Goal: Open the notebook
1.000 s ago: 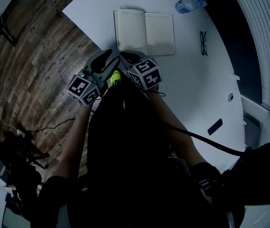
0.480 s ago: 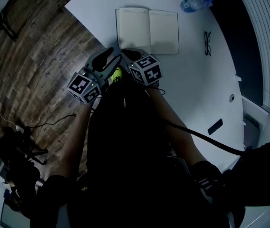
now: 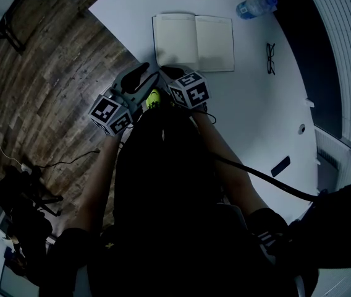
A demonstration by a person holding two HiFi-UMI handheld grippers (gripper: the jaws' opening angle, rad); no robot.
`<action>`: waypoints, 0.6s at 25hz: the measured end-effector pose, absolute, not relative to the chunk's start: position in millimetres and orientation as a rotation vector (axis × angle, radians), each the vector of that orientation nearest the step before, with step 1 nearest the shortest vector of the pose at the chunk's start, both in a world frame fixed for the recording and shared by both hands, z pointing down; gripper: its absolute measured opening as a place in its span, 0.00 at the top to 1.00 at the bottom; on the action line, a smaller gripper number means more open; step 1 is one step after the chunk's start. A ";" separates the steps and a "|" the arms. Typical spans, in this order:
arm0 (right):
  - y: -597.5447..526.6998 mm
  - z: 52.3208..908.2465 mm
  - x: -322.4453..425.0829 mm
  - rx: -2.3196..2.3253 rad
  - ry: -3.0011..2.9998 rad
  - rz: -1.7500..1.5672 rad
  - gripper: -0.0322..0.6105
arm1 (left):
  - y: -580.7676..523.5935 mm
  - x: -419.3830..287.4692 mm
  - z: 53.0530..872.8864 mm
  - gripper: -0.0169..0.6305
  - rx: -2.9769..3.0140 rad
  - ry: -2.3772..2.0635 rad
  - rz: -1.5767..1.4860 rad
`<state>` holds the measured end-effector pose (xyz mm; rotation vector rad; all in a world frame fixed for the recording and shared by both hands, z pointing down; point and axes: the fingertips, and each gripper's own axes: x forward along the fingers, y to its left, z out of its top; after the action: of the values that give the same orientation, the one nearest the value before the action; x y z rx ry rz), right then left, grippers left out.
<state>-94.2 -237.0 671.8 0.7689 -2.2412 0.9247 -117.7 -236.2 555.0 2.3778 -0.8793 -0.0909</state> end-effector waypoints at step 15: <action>-234.4 676.0 -92.0 0.788 -2.216 1.000 0.89 | -230.5 -121.4 542.6 0.75 2.405 -0.903 -0.110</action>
<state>-92.0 -234.4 676.0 0.7882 -2.2159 1.0001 -121.4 -230.5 542.6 2.4046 -0.9026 -0.1099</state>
